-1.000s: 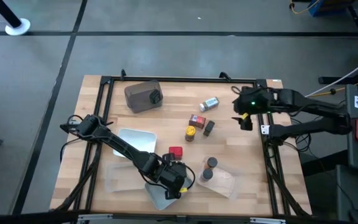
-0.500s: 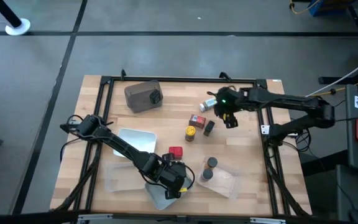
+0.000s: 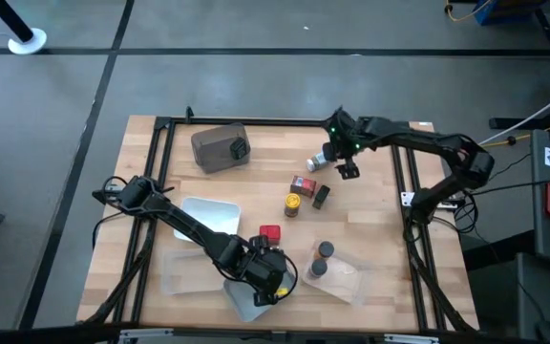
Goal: Sort spices by type
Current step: Put the bottom white seasoning bottle into the gray bin
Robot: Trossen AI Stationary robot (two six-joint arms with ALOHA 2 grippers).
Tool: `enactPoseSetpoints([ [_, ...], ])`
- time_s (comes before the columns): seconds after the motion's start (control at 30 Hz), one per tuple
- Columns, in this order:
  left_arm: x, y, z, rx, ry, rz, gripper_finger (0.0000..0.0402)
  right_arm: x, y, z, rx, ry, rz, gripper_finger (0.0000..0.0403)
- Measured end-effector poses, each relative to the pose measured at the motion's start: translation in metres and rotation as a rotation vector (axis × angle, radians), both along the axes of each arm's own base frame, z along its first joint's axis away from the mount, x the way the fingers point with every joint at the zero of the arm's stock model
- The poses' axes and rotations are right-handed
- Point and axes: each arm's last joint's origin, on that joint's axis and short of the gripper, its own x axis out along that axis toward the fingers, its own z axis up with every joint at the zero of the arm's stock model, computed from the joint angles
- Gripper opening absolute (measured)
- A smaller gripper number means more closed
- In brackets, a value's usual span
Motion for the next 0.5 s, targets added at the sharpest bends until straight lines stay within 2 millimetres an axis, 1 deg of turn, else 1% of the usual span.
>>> enactPoseSetpoints([
  [0.17, 0.000, 0.000, 0.000, 0.014, 0.002, -0.023, 0.0255, -0.001, -0.019, -0.011, -0.005, -0.004, 0.001, 0.0335],
  [0.37, 0.000, 0.000, 0.000, 0.020, 0.002, -0.034, 0.0255, -0.001, -0.036, -0.028, 0.006, 0.029, -0.014, 0.0335],
  [0.5, 0.000, 0.000, 0.000, 0.019, 0.002, -0.033, 0.0253, 0.003, -0.044, -0.038, -0.003, 0.028, -0.007, 0.0335],
])
